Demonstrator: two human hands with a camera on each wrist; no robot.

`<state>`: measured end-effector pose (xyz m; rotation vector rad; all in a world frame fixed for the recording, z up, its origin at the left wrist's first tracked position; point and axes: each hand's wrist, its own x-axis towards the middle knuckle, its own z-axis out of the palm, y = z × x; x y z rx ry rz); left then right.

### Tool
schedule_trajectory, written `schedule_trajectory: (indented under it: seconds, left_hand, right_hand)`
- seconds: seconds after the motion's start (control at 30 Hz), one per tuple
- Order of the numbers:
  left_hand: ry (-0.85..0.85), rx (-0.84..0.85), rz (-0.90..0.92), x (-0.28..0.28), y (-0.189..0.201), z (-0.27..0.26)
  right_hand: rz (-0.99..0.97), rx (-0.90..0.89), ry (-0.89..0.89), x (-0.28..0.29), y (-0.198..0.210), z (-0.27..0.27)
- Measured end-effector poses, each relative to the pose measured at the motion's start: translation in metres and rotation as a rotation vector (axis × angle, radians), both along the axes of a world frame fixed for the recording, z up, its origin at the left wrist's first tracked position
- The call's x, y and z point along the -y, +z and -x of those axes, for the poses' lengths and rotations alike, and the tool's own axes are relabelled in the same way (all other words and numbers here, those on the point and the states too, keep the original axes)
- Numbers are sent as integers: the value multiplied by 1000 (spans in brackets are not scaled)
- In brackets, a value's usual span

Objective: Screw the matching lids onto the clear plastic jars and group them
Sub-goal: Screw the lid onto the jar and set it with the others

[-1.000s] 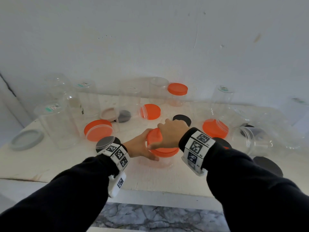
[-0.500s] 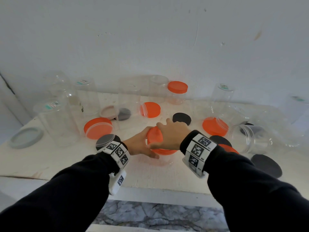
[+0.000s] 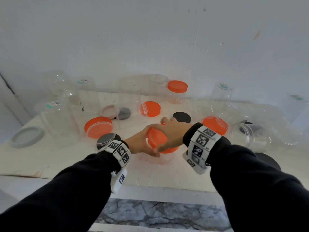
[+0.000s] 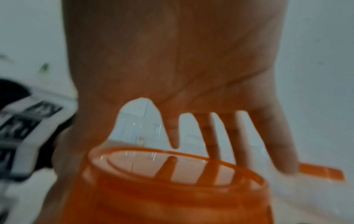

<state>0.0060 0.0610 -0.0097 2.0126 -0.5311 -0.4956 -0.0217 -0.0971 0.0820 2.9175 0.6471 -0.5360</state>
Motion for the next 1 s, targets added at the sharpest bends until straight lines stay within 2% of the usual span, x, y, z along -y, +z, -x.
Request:
schedule_trajectory:
  seconds: [0.1, 0.43, 0.63, 1.0]
  left_hand:
    - [3, -6, 22, 0, 0, 2]
    - [-1, -39, 26, -1, 5, 2]
    - [9, -4, 17, 0, 6, 4]
    - [-2, 1, 7, 0, 9, 6]
  right_hand:
    - [-36, -125, 57, 5, 8, 0]
    - [-53, 113, 102, 8, -1, 2]
    - [-88, 224, 55, 5, -12, 7]
    - [-167, 286, -8, 7, -21, 11]
